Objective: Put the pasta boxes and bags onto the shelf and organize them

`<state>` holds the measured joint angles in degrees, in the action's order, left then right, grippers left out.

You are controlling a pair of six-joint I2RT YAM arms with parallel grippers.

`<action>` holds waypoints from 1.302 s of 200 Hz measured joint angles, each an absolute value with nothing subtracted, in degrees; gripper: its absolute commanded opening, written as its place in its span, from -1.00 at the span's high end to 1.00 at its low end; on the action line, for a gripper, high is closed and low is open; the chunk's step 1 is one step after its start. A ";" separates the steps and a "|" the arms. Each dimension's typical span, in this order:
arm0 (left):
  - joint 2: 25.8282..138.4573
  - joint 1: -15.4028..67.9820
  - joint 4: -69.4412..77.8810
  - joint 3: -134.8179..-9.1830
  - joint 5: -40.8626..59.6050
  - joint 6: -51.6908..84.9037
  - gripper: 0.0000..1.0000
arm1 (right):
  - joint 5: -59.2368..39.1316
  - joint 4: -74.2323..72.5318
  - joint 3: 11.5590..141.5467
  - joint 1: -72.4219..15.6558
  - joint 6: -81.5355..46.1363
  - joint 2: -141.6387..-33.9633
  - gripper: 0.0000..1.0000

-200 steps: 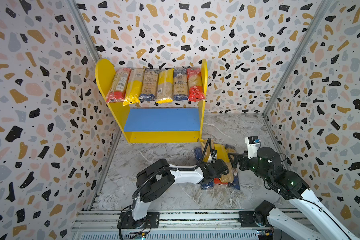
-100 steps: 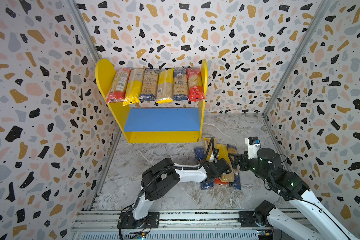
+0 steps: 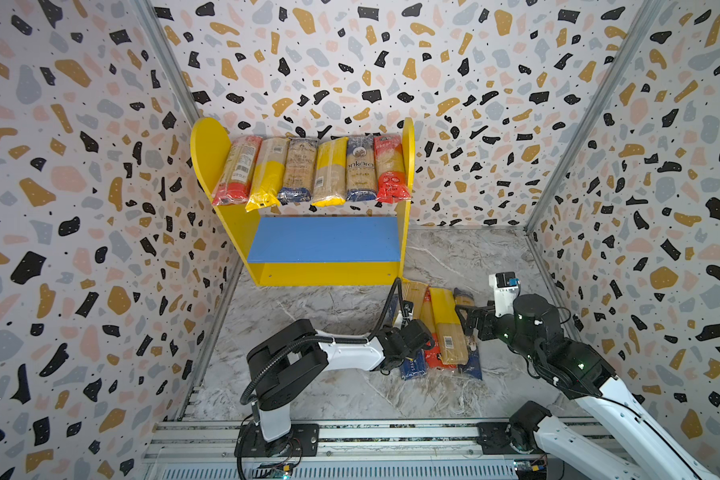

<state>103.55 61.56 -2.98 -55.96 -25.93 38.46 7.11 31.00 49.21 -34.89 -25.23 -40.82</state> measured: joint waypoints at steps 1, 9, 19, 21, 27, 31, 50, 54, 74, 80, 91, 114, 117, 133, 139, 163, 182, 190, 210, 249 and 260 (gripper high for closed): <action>103.61 61.54 -3.01 -55.96 -25.87 38.50 -0.64 | 7.11 30.98 49.21 -34.89 -25.23 -40.86 -0.98; 103.81 61.49 -3.07 -56.01 -25.80 38.41 -0.69 | 7.03 30.85 49.21 -34.87 -25.23 -41.08 -0.98; 103.81 61.49 -3.33 -56.03 -25.80 38.26 -0.76 | 6.98 30.81 49.21 -34.87 -25.23 -41.28 -0.97; 103.83 61.49 -3.40 -56.07 -25.80 38.24 -0.77 | 6.96 30.81 49.21 -34.87 -25.26 -41.32 -0.98; 103.83 61.49 -3.46 -56.10 -25.82 38.17 -0.80 | 6.92 30.83 49.21 -34.87 -25.23 -41.34 -0.98; 103.83 61.47 -3.55 -56.10 -25.85 38.09 -0.81 | 6.94 30.83 49.21 -34.87 -25.26 -41.34 -0.98; 103.88 61.41 -3.81 -56.25 -25.80 38.00 -0.83 | 6.94 30.83 49.21 -34.87 -25.26 -41.28 -0.98; 103.92 61.39 -3.86 -56.31 -25.80 37.91 -0.83 | 6.94 30.83 49.21 -34.87 -25.26 -41.28 -0.98; 104.86 61.39 -3.79 -57.25 -25.71 37.41 -0.77 | 6.94 30.83 49.21 -34.87 -25.26 -41.28 -0.98; 105.30 61.39 -3.53 -57.60 -25.58 37.23 -0.74 | 6.96 30.83 49.21 -34.87 -25.26 -41.28 -0.98; 106.00 61.39 -2.66 -58.02 -25.34 37.10 -0.67 | 6.98 30.85 49.21 -34.87 -25.26 -41.30 -0.98; 106.48 61.34 -1.34 -58.06 -24.43 36.77 -0.46 | 7.07 30.85 49.21 -34.87 -25.26 -41.30 -0.98; 106.48 61.34 -1.23 -58.04 -24.32 37.04 -0.44 | 7.09 30.85 49.21 -34.87 -25.26 -41.30 -0.98; 106.45 61.34 -0.75 -57.84 -24.34 36.95 -0.22 | 7.11 30.83 49.21 -34.85 -25.23 -41.47 -0.98; 106.30 61.28 -0.56 -57.67 -24.34 37.15 -0.14 | 7.11 30.83 49.21 -34.85 -25.23 -41.60 -0.98; 105.51 60.97 -0.23 -56.93 -24.25 37.43 0.12 | 7.11 30.83 49.21 -34.81 -25.21 -42.41 -0.98; 105.06 60.90 0.21 -56.36 -24.18 37.36 0.24 | 7.11 30.83 49.21 -34.76 -25.19 -42.83 -0.98; 104.77 60.84 0.21 -56.14 -24.10 37.19 0.32 | 7.11 30.83 49.21 -34.76 -25.19 -42.87 -0.98; 104.01 60.75 -0.01 -55.64 -24.03 36.56 0.55 | 7.11 30.83 49.23 -34.76 -25.19 -42.85 -0.98; 102.24 60.71 -1.69 -54.83 -23.42 34.68 1.00 | 7.11 30.85 49.25 -34.76 -25.21 -43.20 -0.98; 101.49 60.71 -2.33 -54.37 -23.18 33.98 1.00 | 7.11 30.85 49.30 -34.76 -25.21 -43.42 -0.98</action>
<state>101.49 60.71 -2.33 -54.37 -23.18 33.98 7.11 30.85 49.30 -34.76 -25.21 -43.42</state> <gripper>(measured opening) 0.514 0.989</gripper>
